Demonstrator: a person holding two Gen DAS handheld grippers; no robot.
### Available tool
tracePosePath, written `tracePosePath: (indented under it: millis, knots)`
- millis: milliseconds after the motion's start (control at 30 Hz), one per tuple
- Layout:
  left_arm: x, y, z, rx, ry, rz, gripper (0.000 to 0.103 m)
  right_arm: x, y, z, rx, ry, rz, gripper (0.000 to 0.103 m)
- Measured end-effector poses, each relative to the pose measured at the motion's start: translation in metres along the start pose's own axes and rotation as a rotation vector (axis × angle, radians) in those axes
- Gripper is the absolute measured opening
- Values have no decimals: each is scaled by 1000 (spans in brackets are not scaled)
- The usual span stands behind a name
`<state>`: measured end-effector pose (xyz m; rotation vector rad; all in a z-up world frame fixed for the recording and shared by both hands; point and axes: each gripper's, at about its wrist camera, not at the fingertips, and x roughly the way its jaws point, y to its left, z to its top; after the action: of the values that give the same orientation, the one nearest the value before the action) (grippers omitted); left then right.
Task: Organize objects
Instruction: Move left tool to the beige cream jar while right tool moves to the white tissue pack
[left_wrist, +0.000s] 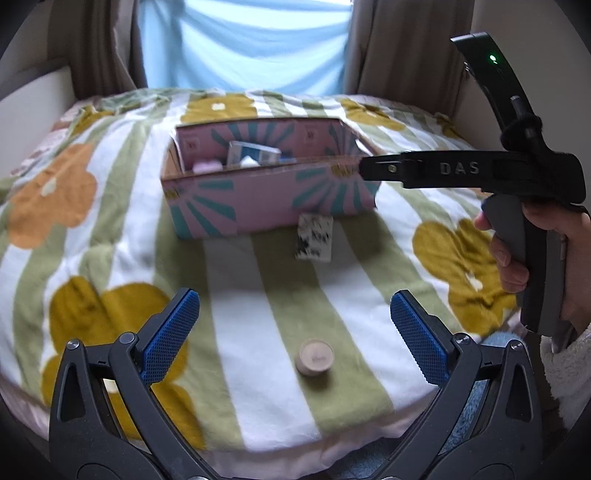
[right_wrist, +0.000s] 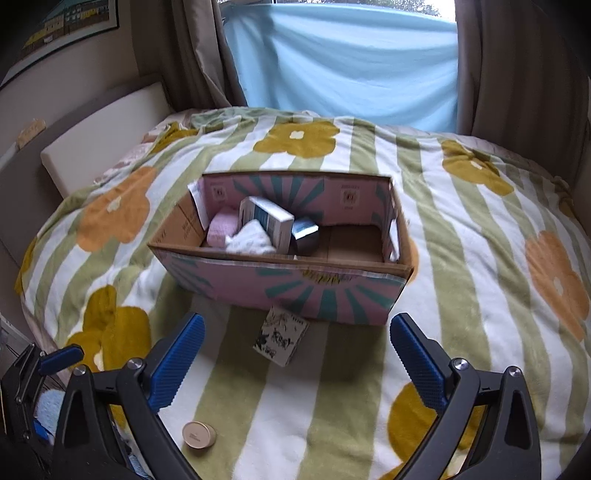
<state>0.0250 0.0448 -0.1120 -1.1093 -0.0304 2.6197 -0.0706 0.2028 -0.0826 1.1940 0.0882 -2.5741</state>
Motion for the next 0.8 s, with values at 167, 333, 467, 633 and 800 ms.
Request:
tracePosePath:
  millis: [167,333,467,633,800]
  knots:
    - [24,-9,-28,40,23,-14,102,37,0,-22,3,48,-1,100]
    - [49,-16,-47,81,58,-4,96,71,1,-32,-10,75,4,100]
    - [63,-20,-58,116,80,-1,92,93,1,-37,-17,95,5,100]
    - [78,-17,-64,115,107,-12,89,113,2,-41,-23,119,7,100]
    - [91,-13,-68,109,143,-13,75,126,8,-41,-52,131,2,100]
